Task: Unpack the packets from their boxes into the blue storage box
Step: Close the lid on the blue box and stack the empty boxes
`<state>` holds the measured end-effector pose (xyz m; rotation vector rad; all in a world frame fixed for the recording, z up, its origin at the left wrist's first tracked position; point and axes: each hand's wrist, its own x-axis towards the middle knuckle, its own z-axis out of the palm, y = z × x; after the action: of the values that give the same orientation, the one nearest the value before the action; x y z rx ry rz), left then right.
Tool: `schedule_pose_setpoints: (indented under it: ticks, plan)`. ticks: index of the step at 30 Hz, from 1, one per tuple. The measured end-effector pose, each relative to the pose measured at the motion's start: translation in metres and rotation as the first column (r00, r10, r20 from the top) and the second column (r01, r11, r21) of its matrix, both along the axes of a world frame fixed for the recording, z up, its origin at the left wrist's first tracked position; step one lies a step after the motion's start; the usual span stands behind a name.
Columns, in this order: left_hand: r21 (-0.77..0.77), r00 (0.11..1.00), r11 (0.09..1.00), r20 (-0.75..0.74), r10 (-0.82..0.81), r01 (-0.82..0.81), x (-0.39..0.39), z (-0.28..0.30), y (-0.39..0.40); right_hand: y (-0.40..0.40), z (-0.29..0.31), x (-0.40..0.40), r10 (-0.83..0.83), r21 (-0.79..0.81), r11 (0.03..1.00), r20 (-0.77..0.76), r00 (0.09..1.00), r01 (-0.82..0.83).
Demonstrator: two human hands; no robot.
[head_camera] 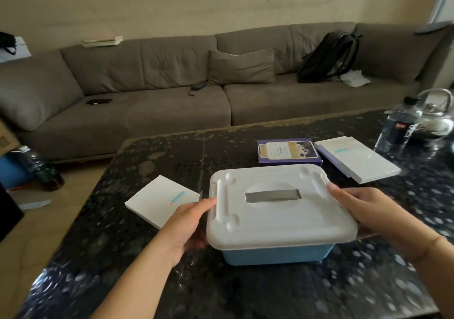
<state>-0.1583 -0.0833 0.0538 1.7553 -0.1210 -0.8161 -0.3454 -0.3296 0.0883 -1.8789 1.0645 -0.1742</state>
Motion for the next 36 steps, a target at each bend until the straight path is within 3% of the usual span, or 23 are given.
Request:
schedule_pose_setpoints:
  ticks: [3,7,13,23,26,28,30,31,33,36]
  plan:
    - [0.028,0.993,0.999,0.115,0.019,-0.022,0.0,0.005,-0.001,-0.005,0.0,0.002,0.057,-0.077,0.996,0.03,0.998,-0.054]
    - [0.137,0.93,0.99,0.365,-0.032,-0.019,-0.001,0.009,-0.003,-0.004,-0.002,0.009,0.092,-0.393,0.911,-0.099,0.991,-0.124]
    - [0.321,0.756,0.945,0.634,-0.163,-0.065,-0.01,0.015,-0.007,0.004,-0.006,0.015,0.061,-0.563,0.807,-0.219,0.974,-0.177]
    - [0.441,0.579,0.881,0.768,-0.273,-0.17,-0.015,0.016,-0.013,0.008,-0.012,0.023,0.018,-0.627,0.751,-0.292,0.956,-0.206]
    - [0.456,0.579,0.883,0.751,-0.316,-0.109,-0.015,0.018,-0.01,0.006,-0.013,0.015,0.066,-0.636,0.753,-0.181,0.981,-0.168]
    - [0.369,0.652,0.927,0.689,-0.318,0.063,-0.012,0.01,0.003,0.0,-0.016,0.003,0.092,-0.468,0.883,0.103,0.99,-0.033]
    - [0.113,0.763,0.947,0.567,-0.311,0.302,-0.013,-0.005,0.02,0.0,-0.023,-0.008,0.032,-0.064,0.998,0.343,0.939,-0.011]
    - [-0.04,0.806,0.924,0.503,-0.31,0.381,-0.016,-0.014,0.027,0.0,-0.031,-0.011,0.012,0.138,0.988,0.379,0.925,-0.069]
    - [-0.246,0.862,0.871,0.402,-0.309,0.426,-0.022,-0.031,0.031,0.005,-0.043,-0.013,-0.054,0.457,0.875,0.423,0.905,-0.162]
    - [-0.328,0.875,0.849,0.4,-0.272,0.413,-0.033,-0.039,0.023,0.013,-0.049,-0.008,-0.175,0.577,0.796,0.511,0.842,-0.184]
